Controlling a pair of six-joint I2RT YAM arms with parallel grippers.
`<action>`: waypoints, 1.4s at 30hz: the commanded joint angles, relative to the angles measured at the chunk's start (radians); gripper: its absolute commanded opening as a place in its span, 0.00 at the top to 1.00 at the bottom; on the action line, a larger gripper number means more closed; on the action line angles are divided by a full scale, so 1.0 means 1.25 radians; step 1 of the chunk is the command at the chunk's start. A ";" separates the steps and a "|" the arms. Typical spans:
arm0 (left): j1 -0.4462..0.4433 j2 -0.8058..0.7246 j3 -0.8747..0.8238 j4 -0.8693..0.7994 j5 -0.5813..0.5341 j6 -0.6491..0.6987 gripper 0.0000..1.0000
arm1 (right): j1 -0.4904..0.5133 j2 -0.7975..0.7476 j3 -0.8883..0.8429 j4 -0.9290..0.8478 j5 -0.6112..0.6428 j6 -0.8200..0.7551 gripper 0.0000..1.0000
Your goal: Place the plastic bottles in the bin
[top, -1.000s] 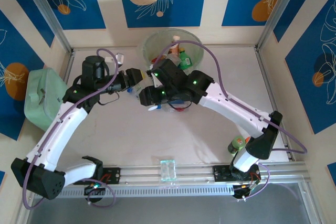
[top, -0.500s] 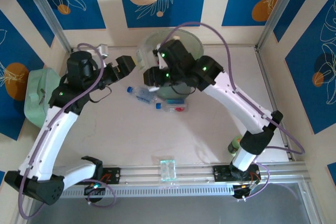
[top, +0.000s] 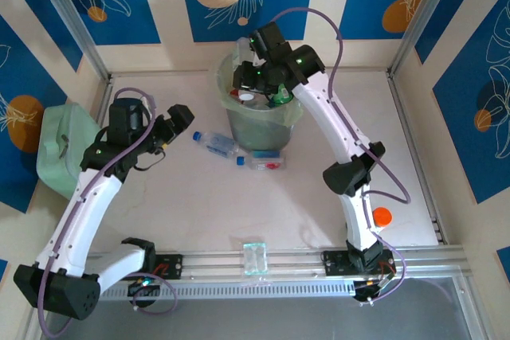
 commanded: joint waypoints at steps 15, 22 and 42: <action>0.010 0.184 -0.083 0.112 -0.049 -0.094 0.03 | 0.012 -0.081 0.001 0.022 0.001 -0.049 0.21; -0.005 0.342 -0.040 0.141 -0.087 -0.142 0.13 | 0.123 -0.325 -0.309 0.148 0.067 -0.065 0.20; -0.015 0.641 0.139 0.096 -0.194 -0.175 0.27 | 0.226 -0.592 -0.734 0.293 0.048 0.038 0.17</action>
